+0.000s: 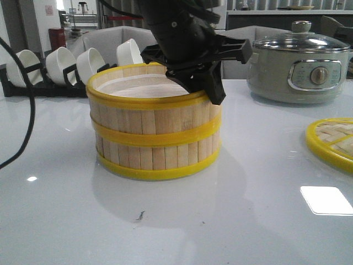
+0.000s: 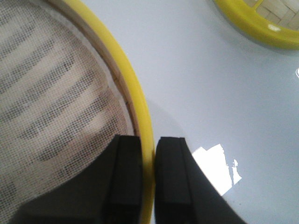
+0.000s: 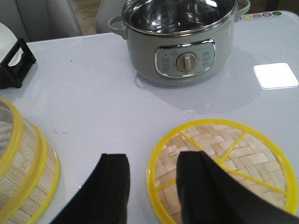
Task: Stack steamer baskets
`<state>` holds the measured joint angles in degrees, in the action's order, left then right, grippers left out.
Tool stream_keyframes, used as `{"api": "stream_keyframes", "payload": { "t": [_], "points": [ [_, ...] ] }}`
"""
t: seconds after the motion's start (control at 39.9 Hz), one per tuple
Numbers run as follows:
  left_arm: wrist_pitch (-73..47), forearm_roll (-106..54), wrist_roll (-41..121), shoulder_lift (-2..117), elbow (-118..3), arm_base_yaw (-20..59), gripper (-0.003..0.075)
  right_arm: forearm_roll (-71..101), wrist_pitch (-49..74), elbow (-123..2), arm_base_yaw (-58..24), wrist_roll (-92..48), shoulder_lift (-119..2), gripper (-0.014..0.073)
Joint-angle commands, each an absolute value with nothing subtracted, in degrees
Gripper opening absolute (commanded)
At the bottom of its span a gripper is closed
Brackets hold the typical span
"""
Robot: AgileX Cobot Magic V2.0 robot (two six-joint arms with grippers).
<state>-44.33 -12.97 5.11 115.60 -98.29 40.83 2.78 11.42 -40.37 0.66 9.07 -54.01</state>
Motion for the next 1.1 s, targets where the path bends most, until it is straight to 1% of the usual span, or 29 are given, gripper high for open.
{"api": "stream_keyframes", "payload": {
  "t": [0.0,0.08,0.15,0.43,0.63,0.75,0.8,0.85,0.88,0.9,0.95,1.08],
  "points": [
    [-41.4,-13.4,4.9,112.9,-100.2,41.1,0.0256,2.6,7.0,-42.5,0.7,8.9,-53.5,0.0363],
    [-41.5,-13.4,4.9,112.9,-100.2,41.1,0.0305,2.6,7.0,-42.5,0.7,8.9,-53.5,0.0363],
    [-42.0,-13.4,4.9,112.5,-100.2,41.1,0.0326,2.6,7.0,-42.5,0.7,8.9,-53.5,0.0363],
    [-41.7,-12.9,4.9,109.6,-100.7,41.0,0.033,2.6,7.0,-42.5,0.7,8.9,-53.5,0.0363],
    [-45.8,-13.0,4.9,107.7,-104.9,41.0,0.033,2.6,7.0,-42.5,0.7,8.9,-53.5,0.0363],
    [-46.2,-12.8,4.9,105.7,-107.4,40.9,0.0328,2.6,7.0,-42.5,0.7,8.9,-53.5,0.0363],
    [-46.1,-12.3,4.9,104.6,-108.5,40.3,0.0295,2.6,7.0,-42.5,0.7,8.9,-53.5,0.0363],
    [-45.7,-11.9,4.9,103.3,-109.3,39.3,0.0198,2.6,7.0,-42.5,0.7,8.9,-53.5,0.0363],
    [-45.0,-11.8,4.9,102.2,-109.5,38.9,0.0123,2.6,7.0,-42.5,0.7,8.9,-53.5,0.0363],
    [-44.3,-11.5,4.9,101.4,-109.5,38.2,0.0065,2.6,6.9,-42.5,0.7,8.9,-53.5,0.0363],
    [-43.1,-11.3,4.9,99.4,-109.5,36.6,0.0109,2.6,6.9,-42.5,0.7,8.9,-53.5,0.0363],
    [-42.7,-11.3,4.9,93.8,-109.5,30.5,0.0092,2.6,6.9,-42.5,0.7,8.9,-53.5,0.0363]
  ]
}}
